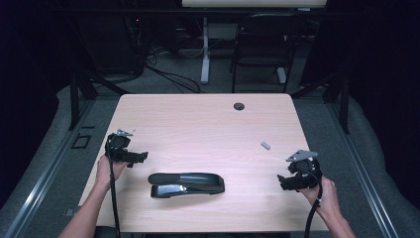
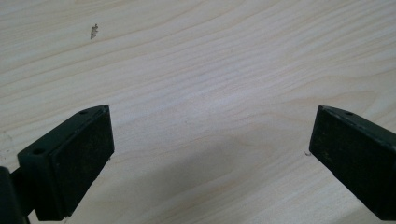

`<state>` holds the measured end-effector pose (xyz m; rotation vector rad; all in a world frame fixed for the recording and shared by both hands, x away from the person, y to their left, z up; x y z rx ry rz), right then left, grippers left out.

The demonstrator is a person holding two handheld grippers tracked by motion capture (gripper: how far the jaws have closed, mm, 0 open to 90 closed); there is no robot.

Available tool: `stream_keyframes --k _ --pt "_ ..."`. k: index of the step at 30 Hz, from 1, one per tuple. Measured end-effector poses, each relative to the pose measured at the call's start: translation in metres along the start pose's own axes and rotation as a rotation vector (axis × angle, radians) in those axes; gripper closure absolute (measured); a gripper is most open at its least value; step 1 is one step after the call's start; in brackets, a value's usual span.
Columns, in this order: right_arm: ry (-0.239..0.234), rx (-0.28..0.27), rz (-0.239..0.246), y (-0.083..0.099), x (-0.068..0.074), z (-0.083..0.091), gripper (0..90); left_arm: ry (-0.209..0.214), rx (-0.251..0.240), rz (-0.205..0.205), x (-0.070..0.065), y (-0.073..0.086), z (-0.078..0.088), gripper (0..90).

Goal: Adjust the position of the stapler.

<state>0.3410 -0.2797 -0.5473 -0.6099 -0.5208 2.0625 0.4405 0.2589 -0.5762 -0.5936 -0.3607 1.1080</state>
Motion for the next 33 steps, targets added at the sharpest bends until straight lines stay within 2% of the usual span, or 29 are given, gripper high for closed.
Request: stream_keyframes --k 5,8,10,16,21,23,25,27,30,32,33 --pt "-0.050 0.029 0.012 0.000 0.005 -0.008 14.8 0.034 0.014 0.003 -0.002 0.000 -0.003 0.3" --pt "-0.066 -0.005 0.034 -0.005 0.008 -0.005 14.8 0.036 0.017 -0.005 -0.004 0.000 -0.003 0.1" --pt "-0.091 -0.040 0.048 -0.010 0.013 0.000 14.2 0.052 0.020 -0.008 -0.006 0.000 -0.002 0.1" --pt "-0.121 -0.047 0.092 -0.017 0.028 -0.002 12.7 0.066 0.007 -0.038 -0.014 -0.004 0.003 2.1" --pt "-0.164 -0.018 0.119 -0.017 0.038 -0.008 12.7 0.129 0.003 -0.057 -0.024 -0.004 0.006 15.3" --pt "-0.175 -0.007 0.123 -0.015 0.041 -0.009 12.8 0.143 0.008 -0.076 -0.026 -0.004 0.007 15.4" --pt "-0.185 0.004 0.146 -0.018 0.045 -0.009 13.1 0.163 0.000 -0.089 -0.026 -0.004 0.009 14.5" --pt "-0.183 0.000 0.156 -0.021 0.047 -0.009 13.3 0.202 -0.008 -0.104 -0.027 -0.003 0.017 13.5" --pt "-0.206 0.004 0.161 -0.024 0.053 -0.011 13.7 0.233 -0.053 -0.093 -0.029 -0.003 0.029 7.5" --pt "-0.228 0.012 0.163 -0.023 0.060 -0.014 13.9 0.275 -0.081 -0.097 -0.031 -0.005 0.037 0.0" --pt "-0.227 0.015 0.170 -0.023 0.061 -0.014 14.0 0.300 -0.105 -0.094 -0.032 -0.006 0.041 0.1"
Point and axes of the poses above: each handheld gripper's, and its own axes: z roughly backward along the jaws, y roughly out of its underside, x roughly to its left, the point moved 5 cm from there along -z, roughly forward along the jaws
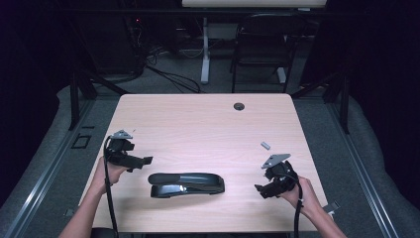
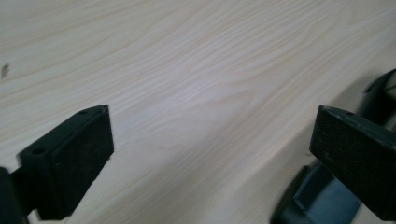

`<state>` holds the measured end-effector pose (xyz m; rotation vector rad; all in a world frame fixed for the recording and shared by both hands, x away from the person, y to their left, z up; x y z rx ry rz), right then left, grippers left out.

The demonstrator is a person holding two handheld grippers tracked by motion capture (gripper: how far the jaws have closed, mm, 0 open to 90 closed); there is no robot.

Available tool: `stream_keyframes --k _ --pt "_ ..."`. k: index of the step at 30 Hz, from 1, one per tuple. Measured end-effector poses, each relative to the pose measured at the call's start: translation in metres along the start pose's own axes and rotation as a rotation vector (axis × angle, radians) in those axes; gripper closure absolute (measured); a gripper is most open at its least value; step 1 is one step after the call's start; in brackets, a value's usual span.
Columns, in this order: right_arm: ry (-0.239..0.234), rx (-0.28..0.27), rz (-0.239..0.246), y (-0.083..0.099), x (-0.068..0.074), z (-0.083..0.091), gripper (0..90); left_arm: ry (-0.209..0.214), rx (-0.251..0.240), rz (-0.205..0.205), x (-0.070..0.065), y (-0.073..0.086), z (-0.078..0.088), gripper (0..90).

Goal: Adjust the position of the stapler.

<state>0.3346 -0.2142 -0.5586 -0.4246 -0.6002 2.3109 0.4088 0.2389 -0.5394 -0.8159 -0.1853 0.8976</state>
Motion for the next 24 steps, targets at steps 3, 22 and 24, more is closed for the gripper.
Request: stream_keyframes --k 3,22,24 --pt "-0.006 -0.005 0.009 -0.003 0.004 -0.003 13.9 0.039 -0.048 -0.022 -0.005 -0.004 0.009 0.2" --pt "-0.036 -0.007 0.050 -0.021 0.019 -0.011 14.1 0.223 -0.145 -0.072 -0.027 -0.001 0.037 0.2" --pt "-0.041 -0.008 0.057 -0.025 0.022 -0.013 14.2 0.247 -0.147 -0.086 -0.035 -0.004 0.038 0.2"
Point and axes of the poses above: each handheld gripper's, and its own axes: z roughly backward along the jaws, y roughly out of its underside, x roughly to its left, the point moved 5 cm from there along -z, roughly forward along the jaws
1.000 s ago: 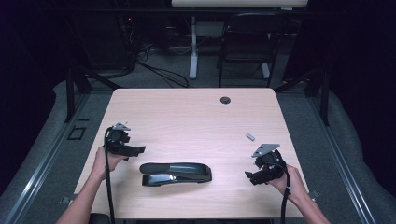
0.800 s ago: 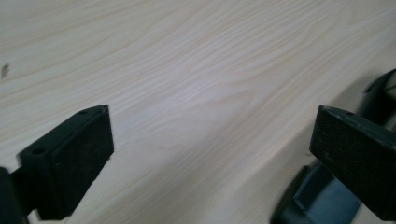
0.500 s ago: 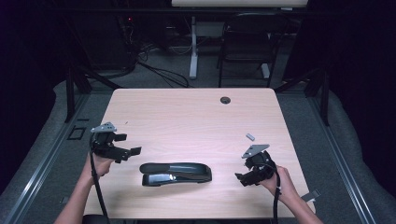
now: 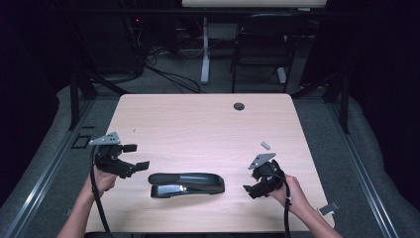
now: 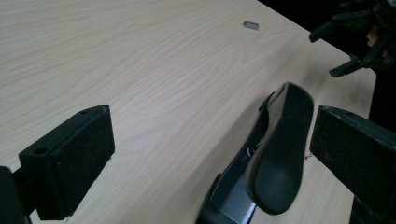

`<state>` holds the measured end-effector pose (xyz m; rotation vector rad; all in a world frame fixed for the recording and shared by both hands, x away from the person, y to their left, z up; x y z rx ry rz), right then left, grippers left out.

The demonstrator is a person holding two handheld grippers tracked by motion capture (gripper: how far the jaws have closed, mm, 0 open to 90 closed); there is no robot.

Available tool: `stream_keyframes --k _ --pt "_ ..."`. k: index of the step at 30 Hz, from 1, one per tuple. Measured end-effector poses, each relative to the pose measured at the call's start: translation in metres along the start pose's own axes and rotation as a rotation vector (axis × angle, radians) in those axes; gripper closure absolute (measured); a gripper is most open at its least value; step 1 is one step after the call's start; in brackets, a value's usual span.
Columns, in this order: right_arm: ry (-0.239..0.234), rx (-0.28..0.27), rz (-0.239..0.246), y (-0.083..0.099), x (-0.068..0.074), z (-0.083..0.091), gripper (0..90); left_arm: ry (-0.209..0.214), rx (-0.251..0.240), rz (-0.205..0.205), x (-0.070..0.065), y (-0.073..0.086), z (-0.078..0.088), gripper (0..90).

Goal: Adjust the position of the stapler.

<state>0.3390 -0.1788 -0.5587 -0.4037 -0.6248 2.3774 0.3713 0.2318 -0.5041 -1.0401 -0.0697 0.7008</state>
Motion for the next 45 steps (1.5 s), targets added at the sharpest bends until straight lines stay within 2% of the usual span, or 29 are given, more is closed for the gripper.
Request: stream_keyframes --k 2,5,7,10,13,15,17,18,19,20,21,22,23,25,26,30,39,43,44,45 --pt "-0.015 -0.011 -0.002 -0.004 0.003 -0.003 14.2 0.034 0.000 -0.005 -0.008 -0.001 -0.002 0.2" --pt "-0.045 -0.010 0.006 -0.013 0.010 -0.011 14.2 0.043 0.035 -0.058 -0.021 0.001 -0.003 0.2" --pt "-0.068 -0.007 0.011 -0.018 0.016 -0.015 14.3 0.049 0.055 -0.076 -0.027 0.004 -0.005 0.2" --pt "-0.090 -0.008 0.016 -0.025 0.026 -0.022 14.2 0.054 0.100 -0.095 -0.030 0.008 -0.011 0.2" --pt "-0.098 0.008 0.033 -0.028 0.032 -0.028 14.1 0.067 0.123 -0.098 -0.032 0.011 -0.018 0.3" --pt "-0.104 0.007 0.031 -0.030 0.034 -0.030 14.1 0.073 0.167 -0.120 -0.034 0.014 -0.025 1.4" --pt "-0.131 0.010 0.026 -0.033 0.039 -0.035 14.4 0.092 0.207 -0.140 -0.037 0.019 -0.031 9.3" --pt "-0.131 0.010 0.026 -0.033 0.039 -0.035 14.4 0.094 0.222 -0.146 -0.038 0.021 -0.034 9.3" --pt "-0.136 0.014 0.029 -0.035 0.042 -0.037 14.8 0.099 0.235 -0.152 -0.039 0.023 -0.036 15.4" --pt "-0.146 0.018 0.046 -0.037 0.047 -0.040 16.8 0.104 0.245 -0.153 -0.040 0.025 -0.039 26.9" --pt "-0.146 0.018 0.046 -0.037 0.047 -0.040 16.8 0.105 0.258 -0.158 -0.040 0.027 -0.041 26.9" --pt "-0.149 0.019 0.056 -0.038 0.051 -0.040 19.0 0.085 0.269 -0.165 -0.041 0.028 -0.043 31.2" --pt "-0.141 0.015 0.071 -0.040 0.054 -0.041 25.7 0.093 0.274 -0.164 -0.041 0.029 -0.044 36.2" --pt "-0.124 0.010 0.086 -0.042 0.058 -0.042 33.3 0.066 0.277 -0.171 -0.040 0.030 -0.045 41.9" --pt "-0.129 0.008 0.091 -0.043 0.060 -0.042 37.6 0.080 0.266 -0.163 -0.039 0.030 -0.045 45.3" --pt "-0.116 0.018 0.101 -0.044 0.062 -0.045 47.0 0.098 0.256 -0.172 -0.037 0.031 -0.044 46.7" --pt "-0.124 0.043 0.121 -0.045 0.066 -0.052 57.3 0.107 0.256 -0.179 -0.039 0.031 -0.045 48.4" --pt "-0.116 0.043 0.108 -0.046 0.059 -0.054 60.3 0.094 0.270 -0.176 -0.043 0.029 -0.048 49.7" --pt "-0.115 0.043 0.096 -0.046 0.055 -0.054 61.4 0.072 0.274 -0.171 -0.044 0.028 -0.050 50.1" --pt "-0.115 0.043 0.096 -0.046 0.055 -0.054 61.4 0.087 0.273 -0.159 -0.045 0.028 -0.051 50.1"
Point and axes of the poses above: each handheld gripper's, and its own axes: z roughly backward along the jaws, y roughly out of its underside, x roughly to its left, the point moved 5 cm from there along -z, roughly forward along the jaws
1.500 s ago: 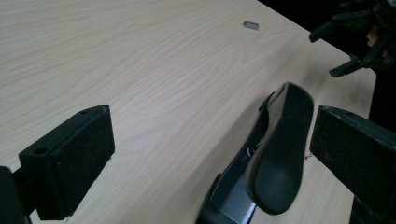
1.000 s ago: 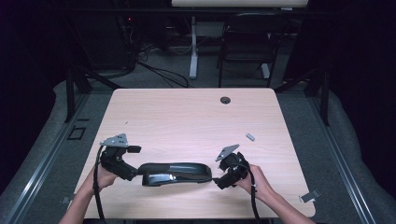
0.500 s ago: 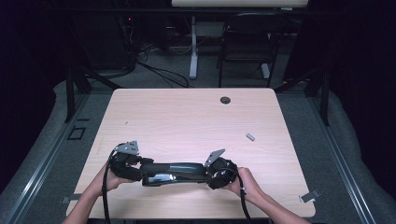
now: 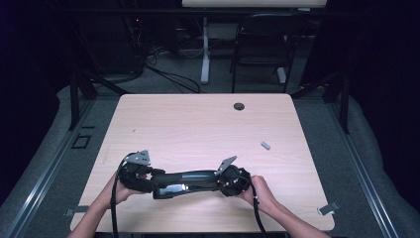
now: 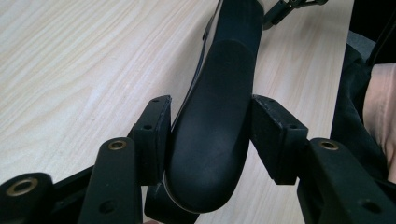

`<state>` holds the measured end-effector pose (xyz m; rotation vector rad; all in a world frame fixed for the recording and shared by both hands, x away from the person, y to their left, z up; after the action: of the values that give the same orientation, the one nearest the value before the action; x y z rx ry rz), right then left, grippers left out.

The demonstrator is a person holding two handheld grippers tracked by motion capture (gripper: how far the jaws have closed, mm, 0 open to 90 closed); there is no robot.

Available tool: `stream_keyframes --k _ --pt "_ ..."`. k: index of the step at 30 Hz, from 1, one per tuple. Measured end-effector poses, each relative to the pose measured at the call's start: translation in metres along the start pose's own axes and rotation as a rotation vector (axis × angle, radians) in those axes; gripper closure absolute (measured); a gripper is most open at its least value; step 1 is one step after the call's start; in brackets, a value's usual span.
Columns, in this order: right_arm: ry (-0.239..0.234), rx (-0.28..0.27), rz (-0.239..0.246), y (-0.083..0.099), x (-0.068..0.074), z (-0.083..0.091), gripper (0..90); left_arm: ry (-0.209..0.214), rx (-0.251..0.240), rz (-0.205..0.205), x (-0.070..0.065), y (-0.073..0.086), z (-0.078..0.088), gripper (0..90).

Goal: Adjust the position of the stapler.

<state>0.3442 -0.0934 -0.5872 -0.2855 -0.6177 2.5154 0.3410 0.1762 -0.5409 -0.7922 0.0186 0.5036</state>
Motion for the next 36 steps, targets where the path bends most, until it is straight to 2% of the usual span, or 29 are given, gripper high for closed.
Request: stream_keyframes --k 3,5,9,17,23,30,33,36 --pt "0.028 0.021 0.000 0.000 -0.007 -0.001 62.8 -0.020 0.006 0.049 -0.002 -0.005 -0.004 50.1" --pt "0.071 0.052 -0.013 0.001 -0.015 -0.003 63.1 -0.032 0.009 0.070 -0.004 -0.008 -0.007 50.1" --pt "0.067 0.050 -0.063 0.003 -0.027 -0.003 63.7 -0.056 0.004 0.094 -0.009 -0.012 -0.012 50.4" --pt "0.069 0.043 -0.072 0.003 -0.033 -0.002 65.9 -0.060 0.002 0.132 -0.013 -0.019 -0.019 50.7" --pt "0.075 0.040 -0.087 0.005 -0.040 -0.003 66.4 -0.062 0.000 0.140 -0.016 -0.022 -0.023 51.1" --pt "0.086 0.060 -0.076 0.002 -0.042 -0.006 65.6 -0.054 0.004 0.134 -0.018 -0.022 -0.024 52.0" --pt "0.103 0.061 -0.099 -0.001 -0.045 -0.008 66.6 -0.052 0.006 0.135 -0.019 -0.023 -0.026 53.0" --pt "0.115 0.058 -0.116 -0.006 -0.052 -0.012 66.8 -0.075 0.008 0.139 -0.021 -0.025 -0.027 53.9"
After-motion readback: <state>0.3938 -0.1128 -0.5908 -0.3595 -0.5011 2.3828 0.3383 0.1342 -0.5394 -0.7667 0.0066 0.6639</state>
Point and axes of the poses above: each handheld gripper's, and its own axes: z roughly backward along the jaws, y roughly out of its underside, x roughly to its left, the point moved 5 cm from there along -z, roughly forward along the jaws
